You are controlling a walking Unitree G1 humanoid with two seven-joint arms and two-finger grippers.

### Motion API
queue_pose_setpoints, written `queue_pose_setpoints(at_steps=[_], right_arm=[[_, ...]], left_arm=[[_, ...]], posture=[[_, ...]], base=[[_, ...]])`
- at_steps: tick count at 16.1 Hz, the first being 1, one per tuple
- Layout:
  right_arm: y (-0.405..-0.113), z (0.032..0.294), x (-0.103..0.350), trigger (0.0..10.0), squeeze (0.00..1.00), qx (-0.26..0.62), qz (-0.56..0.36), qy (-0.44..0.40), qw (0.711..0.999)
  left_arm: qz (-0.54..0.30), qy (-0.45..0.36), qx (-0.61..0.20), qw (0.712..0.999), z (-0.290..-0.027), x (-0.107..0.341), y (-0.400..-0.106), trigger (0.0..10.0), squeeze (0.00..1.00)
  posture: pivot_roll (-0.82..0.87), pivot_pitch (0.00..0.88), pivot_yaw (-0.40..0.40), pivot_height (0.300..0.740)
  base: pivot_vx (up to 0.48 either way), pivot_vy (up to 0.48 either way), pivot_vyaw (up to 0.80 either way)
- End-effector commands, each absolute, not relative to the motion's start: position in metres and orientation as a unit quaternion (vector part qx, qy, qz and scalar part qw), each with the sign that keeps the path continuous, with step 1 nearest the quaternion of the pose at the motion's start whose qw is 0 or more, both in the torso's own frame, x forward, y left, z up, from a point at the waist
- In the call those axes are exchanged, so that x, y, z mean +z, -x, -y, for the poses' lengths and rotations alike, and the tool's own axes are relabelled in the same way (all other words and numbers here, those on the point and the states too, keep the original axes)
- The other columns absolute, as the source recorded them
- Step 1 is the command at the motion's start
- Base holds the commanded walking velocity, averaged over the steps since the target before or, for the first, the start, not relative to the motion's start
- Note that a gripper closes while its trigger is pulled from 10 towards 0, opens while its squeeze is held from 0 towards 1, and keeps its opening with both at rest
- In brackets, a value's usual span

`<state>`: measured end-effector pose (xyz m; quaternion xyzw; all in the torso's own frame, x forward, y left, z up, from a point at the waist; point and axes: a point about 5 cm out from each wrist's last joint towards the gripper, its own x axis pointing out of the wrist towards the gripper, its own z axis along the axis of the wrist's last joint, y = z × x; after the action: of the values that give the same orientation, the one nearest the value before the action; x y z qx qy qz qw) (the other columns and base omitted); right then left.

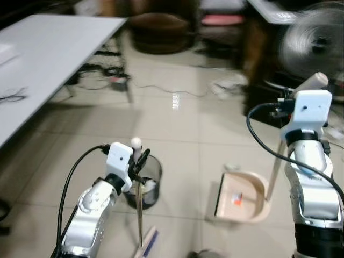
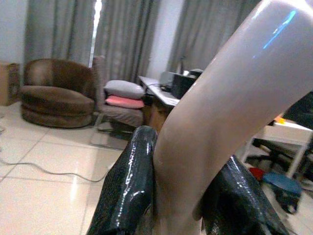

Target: Sweep floor

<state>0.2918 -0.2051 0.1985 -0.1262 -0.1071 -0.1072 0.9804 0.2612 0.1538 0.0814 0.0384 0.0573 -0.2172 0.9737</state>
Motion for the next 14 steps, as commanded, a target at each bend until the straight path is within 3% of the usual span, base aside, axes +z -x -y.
queue_pose_setpoints(at_steps=[1,6,14], right_arm=[[-0.291,0.205,0.202,10.0,0.00,-0.105,0.116,0.132,0.979],[-0.287,0.196,0.179,10.0,0.00,-0.087,0.071,0.082,0.990],[-0.284,0.180,0.152,10.0,0.00,-0.091,0.037,0.046,0.994]], left_arm=[[-0.042,-0.048,-0.219,0.974,-0.152,0.089,-0.260,10.0,0.00],[-0.014,-0.047,-0.165,0.985,-0.152,0.098,-0.266,10.0,0.00],[0.025,-0.073,-0.153,0.985,-0.139,0.121,-0.287,10.0,0.00]], posture=[[-0.06,0.000,0.033,0.740],[-0.07,0.000,0.037,0.740],[-0.05,0.000,0.016,0.740]], base=[[0.000,0.000,-0.80],[0.000,-0.055,-0.58],[0.000,-0.452,0.00]])
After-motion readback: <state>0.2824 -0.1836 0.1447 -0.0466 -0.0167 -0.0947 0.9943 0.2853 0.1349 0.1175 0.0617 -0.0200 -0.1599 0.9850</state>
